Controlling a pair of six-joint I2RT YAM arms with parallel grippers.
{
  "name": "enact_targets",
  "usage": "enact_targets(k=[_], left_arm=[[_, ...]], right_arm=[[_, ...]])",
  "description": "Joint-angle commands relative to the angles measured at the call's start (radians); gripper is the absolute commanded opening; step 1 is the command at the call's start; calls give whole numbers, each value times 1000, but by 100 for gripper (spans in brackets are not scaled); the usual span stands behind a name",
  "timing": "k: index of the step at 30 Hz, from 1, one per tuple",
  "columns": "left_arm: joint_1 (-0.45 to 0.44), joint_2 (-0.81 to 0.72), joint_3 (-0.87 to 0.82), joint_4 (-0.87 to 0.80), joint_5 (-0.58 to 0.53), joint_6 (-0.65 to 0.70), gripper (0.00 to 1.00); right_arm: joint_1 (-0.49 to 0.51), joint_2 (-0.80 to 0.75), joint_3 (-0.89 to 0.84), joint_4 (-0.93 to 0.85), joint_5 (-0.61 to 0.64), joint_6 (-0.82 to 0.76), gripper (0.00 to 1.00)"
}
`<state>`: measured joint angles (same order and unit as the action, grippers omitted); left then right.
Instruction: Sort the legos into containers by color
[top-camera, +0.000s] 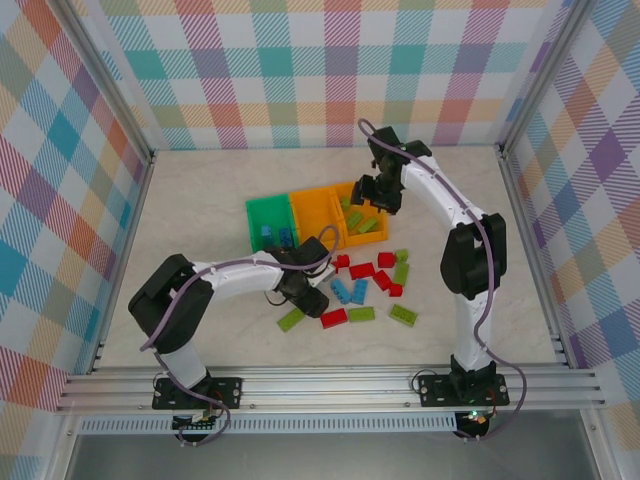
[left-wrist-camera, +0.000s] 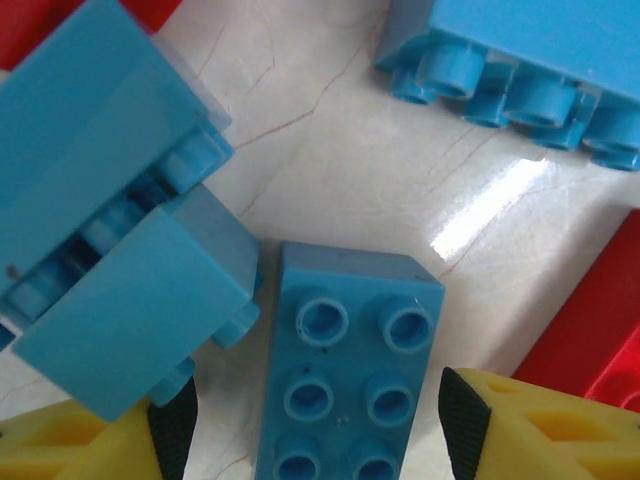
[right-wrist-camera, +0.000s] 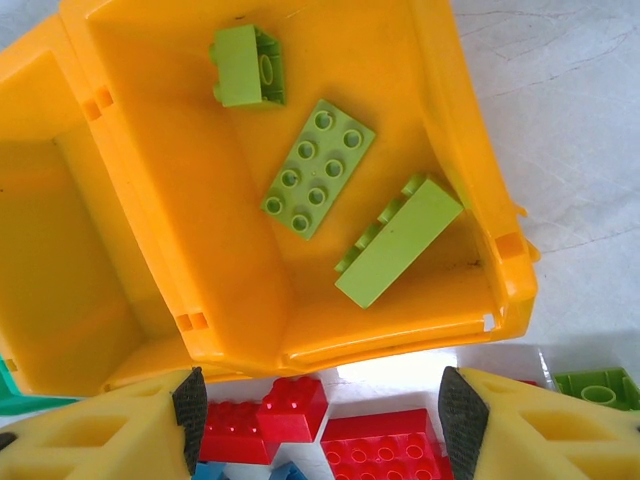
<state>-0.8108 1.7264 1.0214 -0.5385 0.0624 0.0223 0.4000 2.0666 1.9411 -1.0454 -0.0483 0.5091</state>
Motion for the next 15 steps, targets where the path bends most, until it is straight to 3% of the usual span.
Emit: enact_targets(k=[1, 9, 15], left_arm=[[-11, 18, 32, -2, 1, 18, 63], [-10, -12, 21, -1, -3, 18, 38], [-6, -57, 45, -20, -17, 6, 35]], right_arm=[[2, -66, -31, -7, 23, -1, 65], [-4, -140, -129, 10, 51, 7, 65], [-15, -192, -196, 25, 60, 27, 65]])
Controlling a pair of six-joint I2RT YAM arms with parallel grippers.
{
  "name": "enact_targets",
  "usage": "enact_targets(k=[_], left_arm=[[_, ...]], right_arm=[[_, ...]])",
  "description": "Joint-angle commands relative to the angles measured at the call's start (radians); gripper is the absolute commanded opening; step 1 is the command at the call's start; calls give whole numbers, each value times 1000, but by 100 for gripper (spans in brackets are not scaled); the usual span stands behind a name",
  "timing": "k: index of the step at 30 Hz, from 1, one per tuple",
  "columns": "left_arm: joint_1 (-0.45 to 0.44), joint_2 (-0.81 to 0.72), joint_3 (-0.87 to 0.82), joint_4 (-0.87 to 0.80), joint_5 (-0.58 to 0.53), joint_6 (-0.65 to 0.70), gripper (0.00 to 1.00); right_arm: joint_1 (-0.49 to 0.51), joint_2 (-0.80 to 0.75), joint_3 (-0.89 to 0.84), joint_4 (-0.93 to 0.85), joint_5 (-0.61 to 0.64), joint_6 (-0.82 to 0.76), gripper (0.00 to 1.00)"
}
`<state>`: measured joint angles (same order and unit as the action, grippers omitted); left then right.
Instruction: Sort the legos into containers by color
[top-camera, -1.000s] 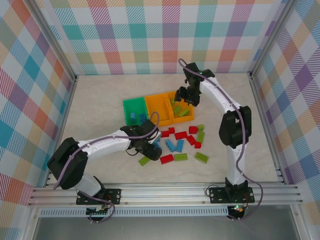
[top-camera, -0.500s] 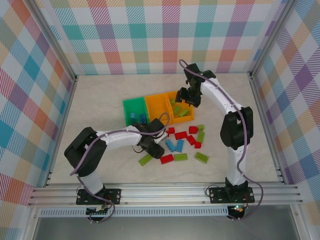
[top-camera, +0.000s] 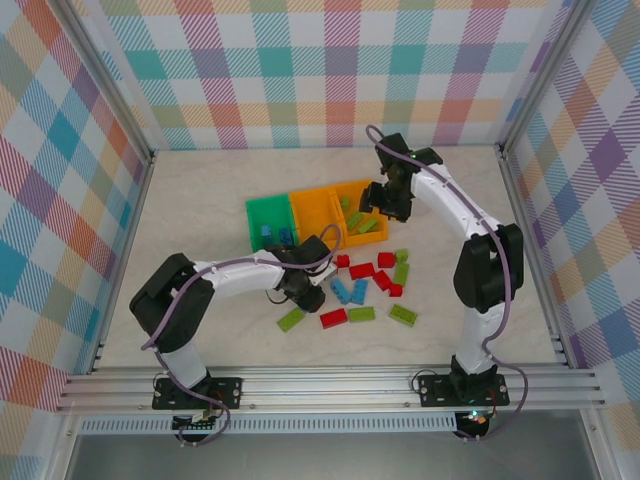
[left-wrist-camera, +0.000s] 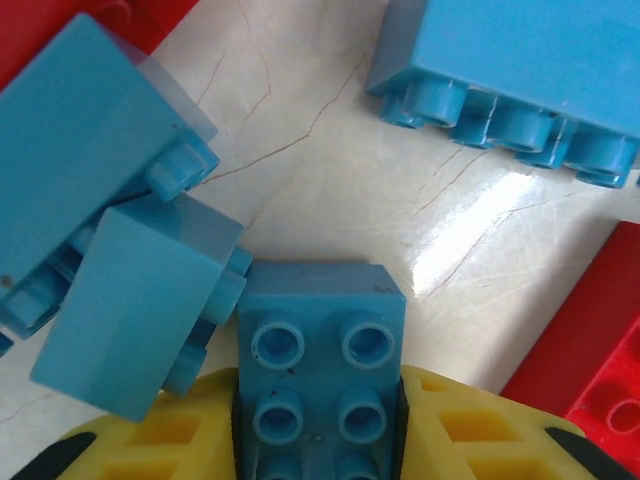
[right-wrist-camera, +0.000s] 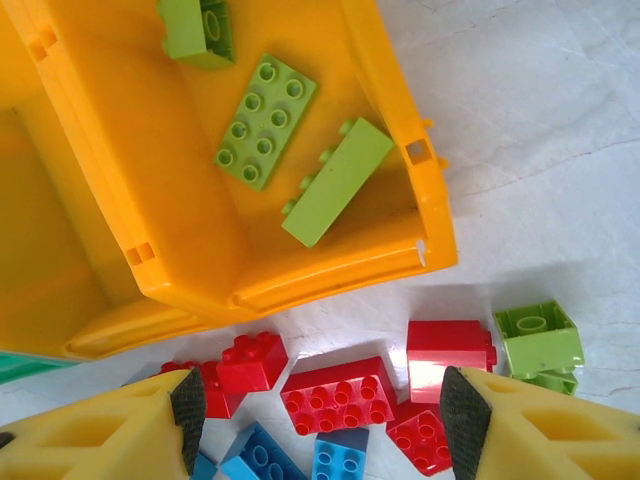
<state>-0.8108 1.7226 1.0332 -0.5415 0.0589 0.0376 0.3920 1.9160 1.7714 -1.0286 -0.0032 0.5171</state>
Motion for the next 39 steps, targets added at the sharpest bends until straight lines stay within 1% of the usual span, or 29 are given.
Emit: enact_targets(k=[1, 9, 12, 15, 17, 20, 25, 27, 29, 32, 36, 39], left_arm=[[-5, -63, 41, -26, -15, -12, 35], [41, -208, 102, -74, -53, -37, 36], [97, -257, 129, -74, -76, -62, 36], [176, -265, 170, -80, -98, -95, 36], [235, -239, 213, -95, -102, -117, 36], [298, -162, 289, -137, -111, -148, 36], [354, -32, 411, -207, -113, -198, 34], [377, 11, 447, -232, -112, -233, 35], [393, 47, 473, -242, -90, -256, 36], [399, 91, 501, -250, -85, -271, 37], [419, 127, 511, -243, -85, -318, 38], [424, 143, 522, -239, -76, -332, 38]], right_arm=[[-7, -52, -39, 7, 18, 20, 65], [-30, -152, -182, 22, 46, 12, 66], [-39, -191, -246, 29, 57, 5, 65], [-45, -232, -312, 41, 58, 1, 66], [-49, -259, -359, 42, 52, 6, 66], [-50, -287, -425, 43, 38, 10, 66], [-50, -330, -523, 29, 21, 26, 66], [-50, -350, -563, 28, 1, 32, 68], [-50, -354, -593, 4, -30, 41, 70], [-50, -369, -635, -32, -49, 71, 72], [-50, -441, -721, -2, -79, 118, 75], [-50, -461, -760, 22, -101, 136, 75]])
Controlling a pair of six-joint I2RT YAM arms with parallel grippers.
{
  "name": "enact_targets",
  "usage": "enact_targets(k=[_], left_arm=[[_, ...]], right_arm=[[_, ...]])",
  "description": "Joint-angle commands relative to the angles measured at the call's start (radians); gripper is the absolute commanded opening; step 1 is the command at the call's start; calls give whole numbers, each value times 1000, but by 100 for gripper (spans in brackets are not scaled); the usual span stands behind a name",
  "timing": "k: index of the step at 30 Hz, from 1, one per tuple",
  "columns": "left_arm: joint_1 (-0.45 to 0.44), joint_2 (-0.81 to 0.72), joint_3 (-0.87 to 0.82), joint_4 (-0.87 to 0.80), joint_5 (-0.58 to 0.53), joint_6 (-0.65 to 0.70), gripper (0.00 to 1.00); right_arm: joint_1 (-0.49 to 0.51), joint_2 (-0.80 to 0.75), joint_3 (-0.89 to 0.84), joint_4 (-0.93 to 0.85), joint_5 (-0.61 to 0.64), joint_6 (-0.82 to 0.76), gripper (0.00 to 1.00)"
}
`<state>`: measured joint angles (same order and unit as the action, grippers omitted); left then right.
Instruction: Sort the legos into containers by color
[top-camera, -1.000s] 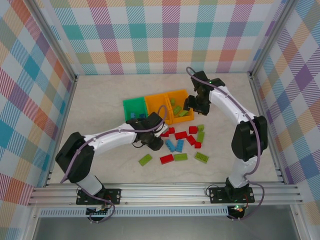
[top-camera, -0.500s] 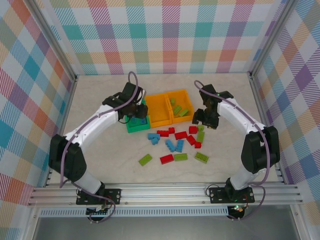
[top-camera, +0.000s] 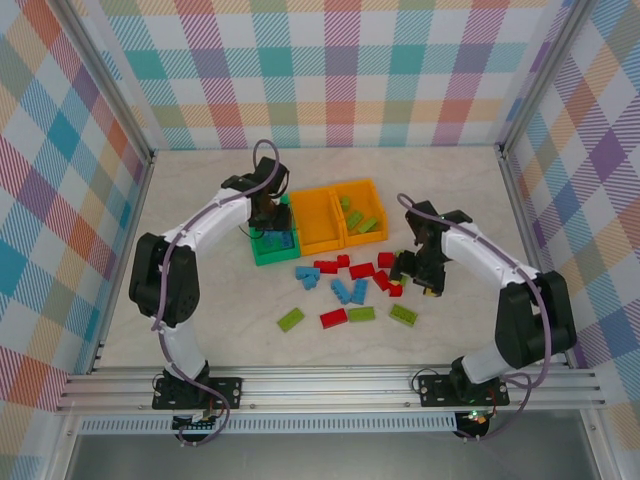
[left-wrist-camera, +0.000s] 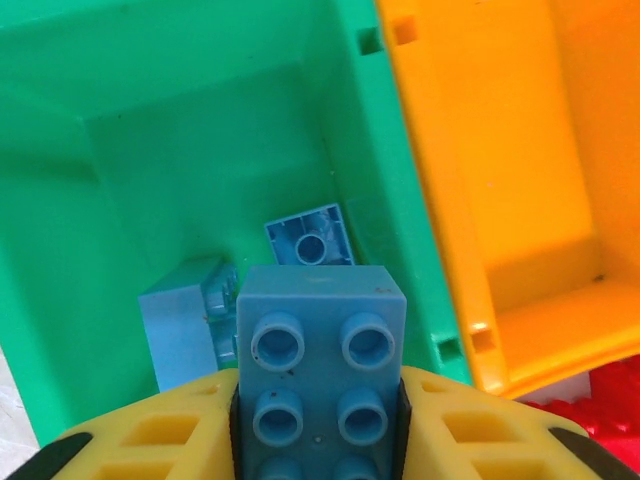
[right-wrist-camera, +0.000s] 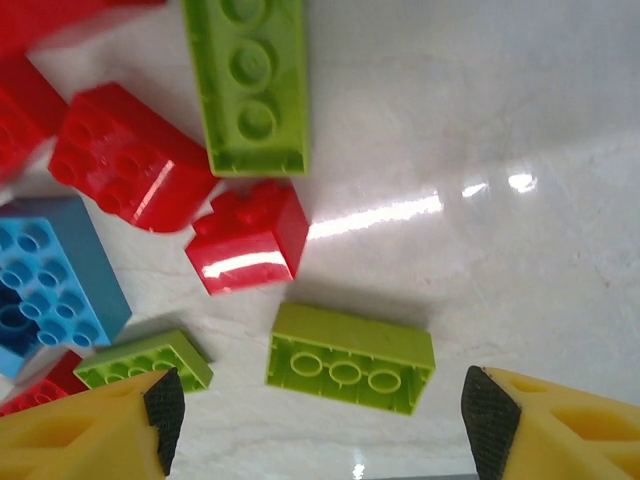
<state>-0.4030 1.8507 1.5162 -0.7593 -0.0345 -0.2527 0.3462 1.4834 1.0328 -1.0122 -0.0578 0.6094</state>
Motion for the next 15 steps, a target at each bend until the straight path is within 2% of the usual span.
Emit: enact_targets(k=[1, 2, 6, 8, 15], left_arm=[[16, 19, 44, -25, 17, -44, 38], [17, 20, 49, -27, 17, -47, 39], [16, 17, 50, -25, 25, -62, 53], [17, 6, 44, -13, 39, -73, 65], [15, -59, 13, 17, 74, -92, 76]], right_arm=[[-3, -31, -32, 14, -61, 41, 75], [2, -34, -37, 21, -74, 32, 75], [38, -35, -53, 9, -73, -10, 77], [53, -28, -67, 0, -61, -16, 77], [83, -19, -99, 16, -53, -42, 78]])
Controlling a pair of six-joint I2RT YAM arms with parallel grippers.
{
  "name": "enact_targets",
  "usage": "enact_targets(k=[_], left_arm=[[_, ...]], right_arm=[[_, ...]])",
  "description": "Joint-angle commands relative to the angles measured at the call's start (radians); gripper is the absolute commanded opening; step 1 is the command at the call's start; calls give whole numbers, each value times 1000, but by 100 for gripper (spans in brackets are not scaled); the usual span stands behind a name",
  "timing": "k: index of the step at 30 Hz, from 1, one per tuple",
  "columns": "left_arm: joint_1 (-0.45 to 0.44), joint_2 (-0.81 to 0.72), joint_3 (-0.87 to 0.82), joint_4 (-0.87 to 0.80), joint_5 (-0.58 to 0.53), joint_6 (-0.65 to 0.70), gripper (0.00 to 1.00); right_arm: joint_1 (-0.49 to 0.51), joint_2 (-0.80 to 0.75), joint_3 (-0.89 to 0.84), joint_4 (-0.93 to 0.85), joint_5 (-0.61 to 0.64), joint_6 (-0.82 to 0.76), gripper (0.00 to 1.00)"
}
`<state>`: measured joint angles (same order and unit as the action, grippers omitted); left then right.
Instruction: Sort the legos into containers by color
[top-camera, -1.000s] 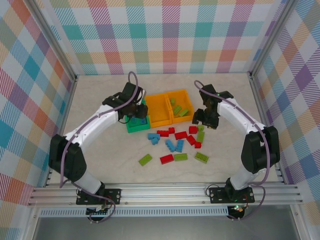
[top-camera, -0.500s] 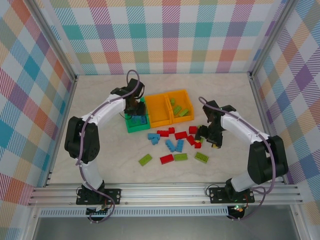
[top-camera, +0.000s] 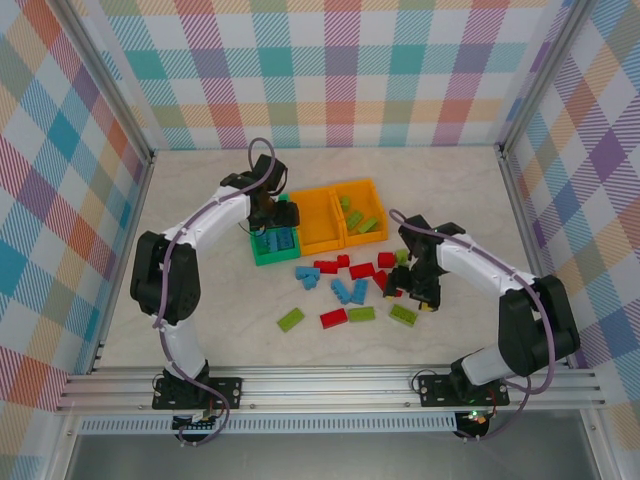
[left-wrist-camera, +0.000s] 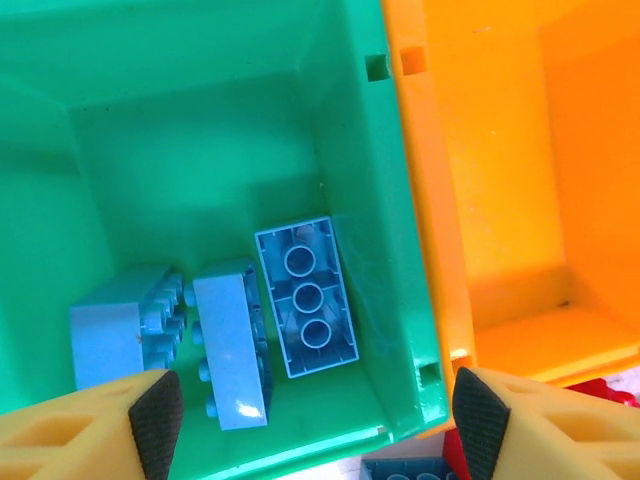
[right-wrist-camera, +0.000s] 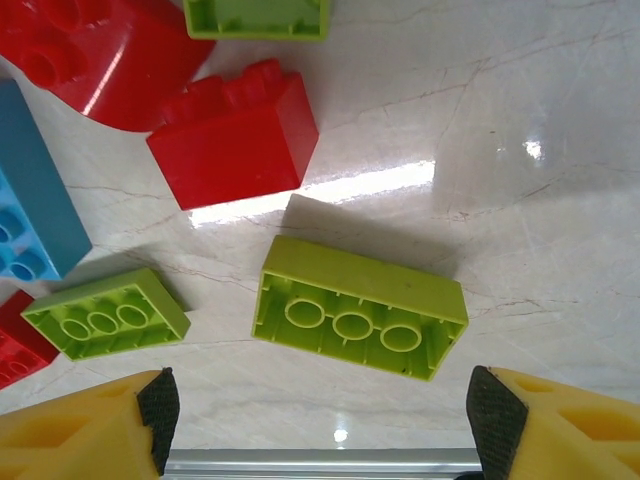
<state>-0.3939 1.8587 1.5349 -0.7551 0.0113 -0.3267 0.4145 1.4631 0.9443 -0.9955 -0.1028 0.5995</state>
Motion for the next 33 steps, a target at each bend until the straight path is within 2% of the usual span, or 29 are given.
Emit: enact_targets(k=[1, 16, 24, 33], left_arm=[[4, -77, -9, 16, 33, -22, 77], [3, -270, -149, 51, 50, -53, 80], [3, -302, -200, 56, 39, -61, 81], [3, -318, -226, 67, 42, -66, 81]], right_arm=[[23, 7, -9, -1, -4, -44, 79], [67, 134, 18, 4, 26, -140, 81], [101, 120, 1, 7, -9, -124, 78], [126, 169, 13, -26, 59, -110, 74]])
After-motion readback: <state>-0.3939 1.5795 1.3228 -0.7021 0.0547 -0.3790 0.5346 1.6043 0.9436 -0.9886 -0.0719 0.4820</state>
